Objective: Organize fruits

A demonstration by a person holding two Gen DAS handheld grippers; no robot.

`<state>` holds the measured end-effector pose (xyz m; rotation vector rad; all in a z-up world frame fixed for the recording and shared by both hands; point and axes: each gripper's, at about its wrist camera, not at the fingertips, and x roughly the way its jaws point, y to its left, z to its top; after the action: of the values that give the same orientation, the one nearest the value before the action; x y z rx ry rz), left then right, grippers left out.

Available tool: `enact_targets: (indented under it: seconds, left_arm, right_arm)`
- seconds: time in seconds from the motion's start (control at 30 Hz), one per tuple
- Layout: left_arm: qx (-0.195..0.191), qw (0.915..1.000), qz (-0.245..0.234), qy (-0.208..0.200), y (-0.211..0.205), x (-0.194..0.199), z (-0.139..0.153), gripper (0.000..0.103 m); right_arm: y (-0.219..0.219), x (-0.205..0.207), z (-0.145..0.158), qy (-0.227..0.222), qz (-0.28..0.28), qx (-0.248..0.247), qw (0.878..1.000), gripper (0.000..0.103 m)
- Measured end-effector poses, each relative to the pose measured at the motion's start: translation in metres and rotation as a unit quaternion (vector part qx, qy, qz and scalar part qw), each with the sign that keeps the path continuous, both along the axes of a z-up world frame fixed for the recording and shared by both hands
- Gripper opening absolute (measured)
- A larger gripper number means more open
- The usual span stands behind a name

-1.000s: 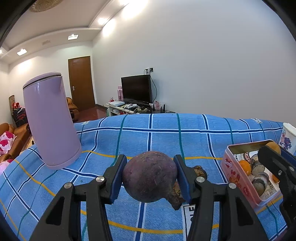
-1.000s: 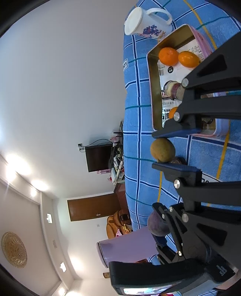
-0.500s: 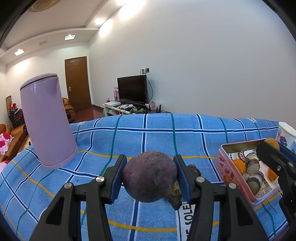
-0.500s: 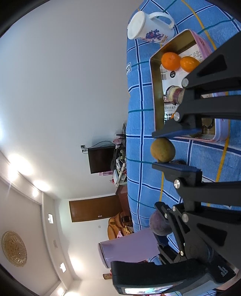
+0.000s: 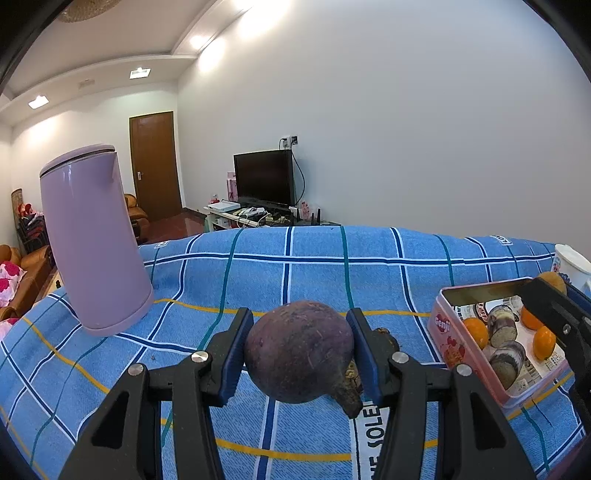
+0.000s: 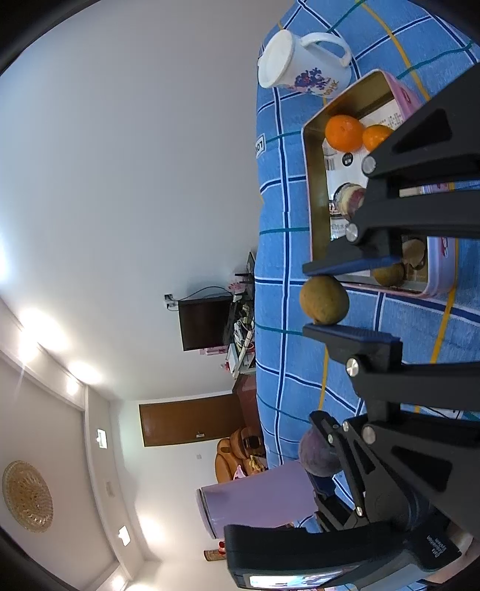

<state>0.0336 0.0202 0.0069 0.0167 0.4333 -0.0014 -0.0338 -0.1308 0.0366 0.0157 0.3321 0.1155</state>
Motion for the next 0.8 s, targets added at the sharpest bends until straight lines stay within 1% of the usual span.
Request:
enact_targets:
  seconds: [0.47,0.8]
  left_arm:
    - [0.009,1.0,-0.001,-0.001,-0.007,-0.005,0.0,0.054]
    - [0.005,0.9998,-0.011,0.014,-0.021,-0.012,-0.001,0.054]
  right_arm:
    - [-0.013,-0.005,0.004,-0.01,-0.008,0.007,1.0,0.029]
    - [-0.03,-0.01,0.007,-0.016,-0.015,0.015,1.0,0.029]
